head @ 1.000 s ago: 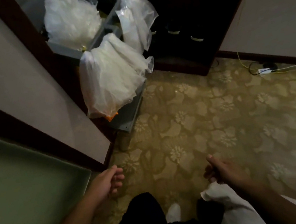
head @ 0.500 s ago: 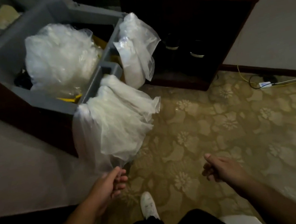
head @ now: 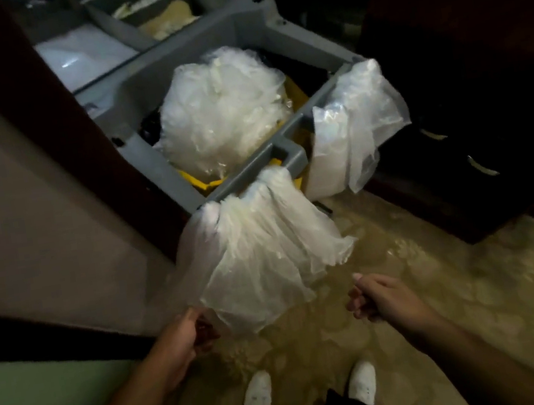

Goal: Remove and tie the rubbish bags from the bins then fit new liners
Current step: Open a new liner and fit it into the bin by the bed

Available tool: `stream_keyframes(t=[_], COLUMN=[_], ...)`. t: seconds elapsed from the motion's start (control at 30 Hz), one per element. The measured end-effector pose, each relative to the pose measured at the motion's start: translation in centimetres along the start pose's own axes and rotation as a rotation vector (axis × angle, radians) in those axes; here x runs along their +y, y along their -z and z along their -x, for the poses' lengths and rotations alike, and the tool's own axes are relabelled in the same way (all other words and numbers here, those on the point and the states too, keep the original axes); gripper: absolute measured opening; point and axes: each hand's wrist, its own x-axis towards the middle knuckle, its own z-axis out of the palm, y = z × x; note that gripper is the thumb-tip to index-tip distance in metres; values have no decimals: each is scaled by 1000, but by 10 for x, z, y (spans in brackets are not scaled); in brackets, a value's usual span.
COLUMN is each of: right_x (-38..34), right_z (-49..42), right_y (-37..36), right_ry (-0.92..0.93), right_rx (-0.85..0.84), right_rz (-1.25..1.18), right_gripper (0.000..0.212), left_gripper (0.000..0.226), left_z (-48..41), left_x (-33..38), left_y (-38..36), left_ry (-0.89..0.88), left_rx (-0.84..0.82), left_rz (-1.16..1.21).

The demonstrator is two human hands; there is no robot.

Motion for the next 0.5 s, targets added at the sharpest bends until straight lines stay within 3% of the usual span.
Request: stream_keyframes(t=[0.2, 0.37, 0.4, 0.5], right_x=[-49, -62, -61, -62], right_z=[-31, -51, -59, -79], right_y=[22, 10, 7, 1], right_ry=[314, 523, 545, 493], right_rx=[-43, 77, 128, 138], right_rz=[294, 427, 463, 610], right_gripper=[29, 21, 28, 78], left_gripper=[31, 44, 46, 53], left_z=[42, 71, 77, 92], left_x=[-19, -34, -36, -37], left_y=[-31, -45, -48, -56], left_ry=[-93, -130, -149, -208], left_rx=[178, 297, 312, 352], left_rz=[323, 396, 386, 342])
